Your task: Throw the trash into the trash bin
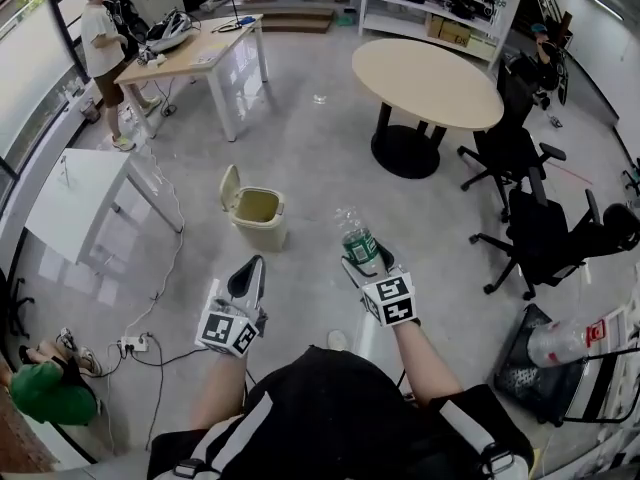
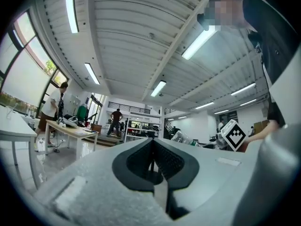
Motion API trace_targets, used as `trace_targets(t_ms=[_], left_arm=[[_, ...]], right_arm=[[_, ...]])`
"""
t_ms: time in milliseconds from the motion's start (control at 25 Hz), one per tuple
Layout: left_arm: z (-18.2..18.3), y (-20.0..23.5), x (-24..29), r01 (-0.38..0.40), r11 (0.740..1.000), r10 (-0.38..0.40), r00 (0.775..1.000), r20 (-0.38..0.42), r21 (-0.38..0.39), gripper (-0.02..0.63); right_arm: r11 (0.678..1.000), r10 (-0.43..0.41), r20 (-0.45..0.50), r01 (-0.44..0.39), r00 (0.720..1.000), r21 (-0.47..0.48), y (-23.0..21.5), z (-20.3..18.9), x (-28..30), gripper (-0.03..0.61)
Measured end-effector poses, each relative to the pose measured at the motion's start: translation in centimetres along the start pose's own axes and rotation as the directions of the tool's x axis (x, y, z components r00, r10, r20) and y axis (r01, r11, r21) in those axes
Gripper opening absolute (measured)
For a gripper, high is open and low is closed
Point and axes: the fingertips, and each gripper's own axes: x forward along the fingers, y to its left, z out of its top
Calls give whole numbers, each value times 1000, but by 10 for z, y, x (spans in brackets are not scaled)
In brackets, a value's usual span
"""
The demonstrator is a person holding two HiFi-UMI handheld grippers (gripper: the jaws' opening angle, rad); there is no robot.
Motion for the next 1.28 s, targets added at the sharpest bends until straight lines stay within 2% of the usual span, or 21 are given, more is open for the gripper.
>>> trace_targets(t_ms=[80, 320, 600, 880, 1280], left_arm=[[-1, 0, 17, -24, 1000, 24, 1000, 10, -10, 0], [-19, -3, 56, -77, 997, 76, 997, -27, -33, 0], [-33, 16, 64, -144, 988, 141, 988, -55, -56, 0], [-29, 75, 48, -244, 969, 242, 970, -31, -48, 0], [-7, 207, 46, -311, 950, 312, 950, 20, -35, 0]], right_arm=[[1000, 25, 5, -25, 1000, 13, -18, 2, 10, 327], [993, 107, 31, -109, 994, 36, -56, 9, 35, 327], [983, 183, 0, -183, 983, 31, -64, 7, 76, 325], [964, 264, -15, -265, 964, -15, -33, 32, 138, 325], [940, 330, 16, -327, 944, -94, 23, 105, 255, 327]])
